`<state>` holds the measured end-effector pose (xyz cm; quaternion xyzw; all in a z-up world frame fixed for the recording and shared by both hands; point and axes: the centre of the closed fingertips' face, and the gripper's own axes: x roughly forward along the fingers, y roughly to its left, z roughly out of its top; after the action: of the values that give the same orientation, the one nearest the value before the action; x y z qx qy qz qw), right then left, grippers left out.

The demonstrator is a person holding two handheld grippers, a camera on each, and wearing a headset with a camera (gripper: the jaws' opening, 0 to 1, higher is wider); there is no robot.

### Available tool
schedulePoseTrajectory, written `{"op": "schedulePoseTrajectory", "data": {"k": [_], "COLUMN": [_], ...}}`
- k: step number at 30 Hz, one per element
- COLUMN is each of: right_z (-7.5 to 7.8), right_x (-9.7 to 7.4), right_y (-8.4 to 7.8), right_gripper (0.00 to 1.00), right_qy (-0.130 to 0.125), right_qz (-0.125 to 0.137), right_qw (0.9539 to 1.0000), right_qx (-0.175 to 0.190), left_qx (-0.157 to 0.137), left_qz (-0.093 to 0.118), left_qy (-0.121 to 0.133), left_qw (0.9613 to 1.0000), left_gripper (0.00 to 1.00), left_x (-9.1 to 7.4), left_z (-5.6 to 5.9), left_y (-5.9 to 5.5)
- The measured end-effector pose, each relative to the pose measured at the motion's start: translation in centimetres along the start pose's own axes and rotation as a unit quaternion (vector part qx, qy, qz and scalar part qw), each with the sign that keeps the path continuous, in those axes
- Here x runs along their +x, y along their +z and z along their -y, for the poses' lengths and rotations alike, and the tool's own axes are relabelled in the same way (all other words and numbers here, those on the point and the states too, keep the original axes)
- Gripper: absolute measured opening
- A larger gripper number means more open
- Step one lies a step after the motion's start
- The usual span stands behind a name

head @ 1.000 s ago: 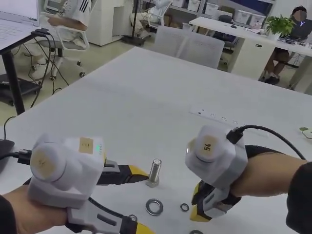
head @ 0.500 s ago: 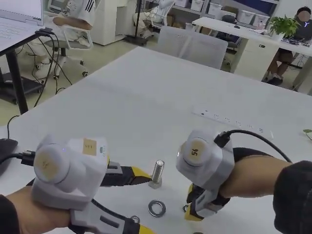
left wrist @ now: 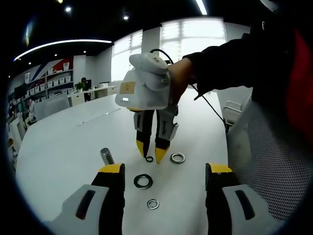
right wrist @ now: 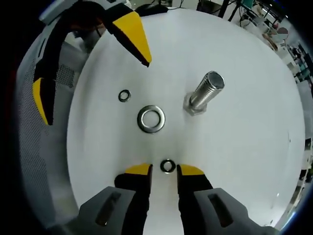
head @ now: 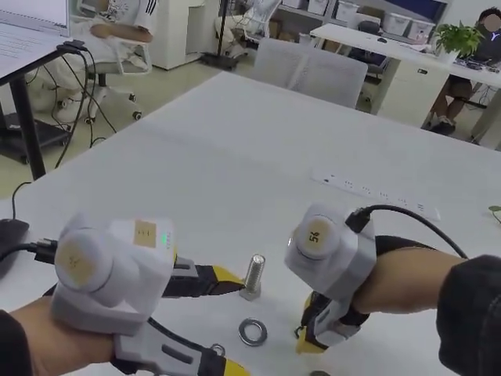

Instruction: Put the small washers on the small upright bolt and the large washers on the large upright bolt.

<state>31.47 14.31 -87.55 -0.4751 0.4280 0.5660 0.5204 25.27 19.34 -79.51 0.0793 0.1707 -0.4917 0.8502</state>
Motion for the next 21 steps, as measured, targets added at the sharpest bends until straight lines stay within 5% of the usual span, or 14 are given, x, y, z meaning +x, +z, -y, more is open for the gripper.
{"op": "schedulePoseTrajectory", "data": {"k": [21], "right_z": [0.21], "right_x": [-0.08], "right_y": [0.16], "right_gripper": [0.16], "right_qy": [-0.004], "right_qz": [-0.001], "right_qw": [0.9999], "right_qx": [-0.010], "left_qx": [-0.002], "left_qz": [-0.004], "left_qy": [0.001], "left_qw": [1.0000], "left_gripper": [0.66], "left_x": [-0.08], "left_z": [-0.14], "left_y": [-0.15]}}
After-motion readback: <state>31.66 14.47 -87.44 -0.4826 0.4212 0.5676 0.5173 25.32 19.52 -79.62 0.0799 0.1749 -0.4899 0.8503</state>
